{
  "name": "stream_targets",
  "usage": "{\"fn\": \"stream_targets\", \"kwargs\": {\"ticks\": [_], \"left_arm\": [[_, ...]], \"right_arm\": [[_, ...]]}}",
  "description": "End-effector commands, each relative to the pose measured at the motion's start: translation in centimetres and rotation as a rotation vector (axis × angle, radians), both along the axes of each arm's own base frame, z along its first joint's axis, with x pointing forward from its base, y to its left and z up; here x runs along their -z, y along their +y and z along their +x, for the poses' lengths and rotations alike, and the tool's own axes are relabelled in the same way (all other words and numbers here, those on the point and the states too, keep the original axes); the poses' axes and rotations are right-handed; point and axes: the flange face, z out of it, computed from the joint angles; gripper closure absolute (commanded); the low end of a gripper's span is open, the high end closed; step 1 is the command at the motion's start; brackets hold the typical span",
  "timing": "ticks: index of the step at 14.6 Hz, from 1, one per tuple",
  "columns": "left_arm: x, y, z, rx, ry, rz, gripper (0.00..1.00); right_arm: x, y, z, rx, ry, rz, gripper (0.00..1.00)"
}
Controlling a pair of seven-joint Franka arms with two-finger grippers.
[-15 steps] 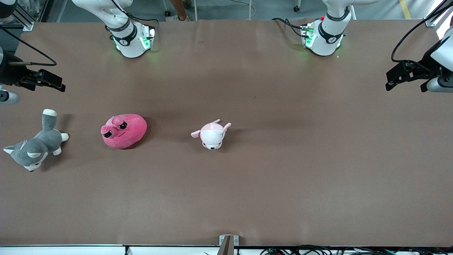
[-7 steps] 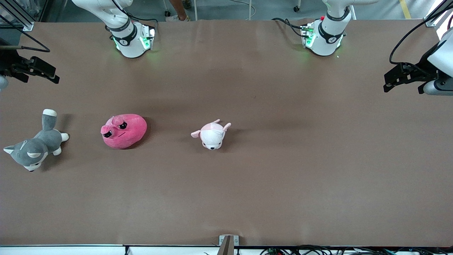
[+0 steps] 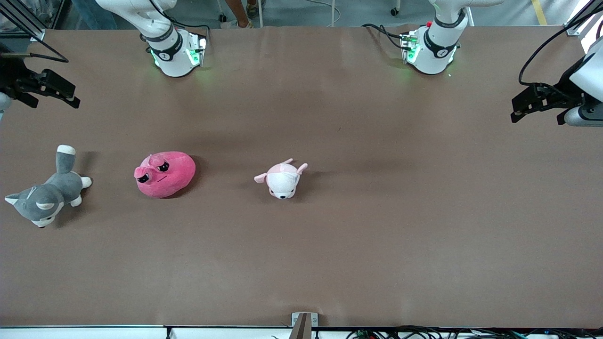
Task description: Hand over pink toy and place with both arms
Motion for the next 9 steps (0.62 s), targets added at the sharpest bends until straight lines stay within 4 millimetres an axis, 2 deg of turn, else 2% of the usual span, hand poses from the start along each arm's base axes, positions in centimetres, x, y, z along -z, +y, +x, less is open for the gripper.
{"fn": "stream_targets", "kwargs": {"ticks": [1,4,9], "left_arm": [[-0.4,0.1,0.3,-0.006,-0.008,-0.023,0.00],[-0.5,0.1,0.2,-0.006,-0.009,-0.023,0.00],[-0.5,0.1,0.2,-0.006,-0.009,-0.023,0.00]], "right_arm": [[0.2,-0.7,-0.9,-0.025,-0.001,-0.002,0.00],[-0.3,-0.6,-1.6,-0.023,0.005,0.000,0.00],[0.6,-0.8,-3.5,-0.019,-0.032,0.005,0.00]]}}
